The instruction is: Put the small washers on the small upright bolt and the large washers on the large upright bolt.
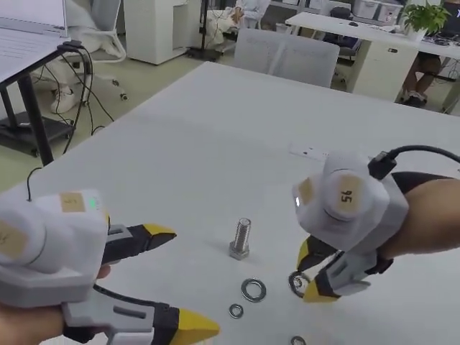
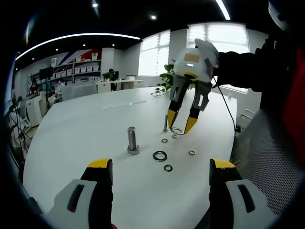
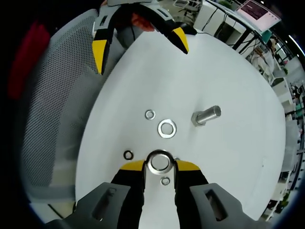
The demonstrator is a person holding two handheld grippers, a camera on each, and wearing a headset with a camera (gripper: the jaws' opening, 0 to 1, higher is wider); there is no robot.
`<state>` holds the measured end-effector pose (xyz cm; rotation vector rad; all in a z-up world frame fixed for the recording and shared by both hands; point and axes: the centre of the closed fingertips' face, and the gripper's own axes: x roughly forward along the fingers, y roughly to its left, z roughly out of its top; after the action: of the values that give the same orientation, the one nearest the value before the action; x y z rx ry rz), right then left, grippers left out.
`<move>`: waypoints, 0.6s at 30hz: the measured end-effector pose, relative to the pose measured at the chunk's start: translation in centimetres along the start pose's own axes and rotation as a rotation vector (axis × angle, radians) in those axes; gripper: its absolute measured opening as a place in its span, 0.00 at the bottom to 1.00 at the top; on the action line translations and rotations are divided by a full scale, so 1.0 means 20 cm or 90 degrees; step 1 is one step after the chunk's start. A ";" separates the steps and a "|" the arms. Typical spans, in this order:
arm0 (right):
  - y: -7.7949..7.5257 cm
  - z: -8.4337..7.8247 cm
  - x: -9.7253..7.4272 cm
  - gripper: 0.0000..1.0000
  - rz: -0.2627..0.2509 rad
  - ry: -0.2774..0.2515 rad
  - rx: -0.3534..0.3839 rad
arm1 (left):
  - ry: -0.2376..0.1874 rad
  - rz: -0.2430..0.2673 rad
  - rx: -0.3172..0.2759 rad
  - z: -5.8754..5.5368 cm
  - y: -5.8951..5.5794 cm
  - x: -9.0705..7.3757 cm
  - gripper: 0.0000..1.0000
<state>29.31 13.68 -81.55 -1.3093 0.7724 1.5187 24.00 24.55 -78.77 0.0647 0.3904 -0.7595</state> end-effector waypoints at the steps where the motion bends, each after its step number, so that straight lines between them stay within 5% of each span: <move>1: -0.01 0.01 -0.01 0.24 -0.002 -0.001 -0.001 | -0.002 0.003 0.000 0.00 0.01 0.00 0.83; 18: -0.16 0.14 -0.12 0.24 -0.042 -0.029 -0.023 | -0.018 0.050 0.016 0.01 0.09 -0.01 0.82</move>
<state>31.25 16.74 -78.24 -1.3095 0.6689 1.5107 25.10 26.04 -78.69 0.0922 0.3501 -0.6872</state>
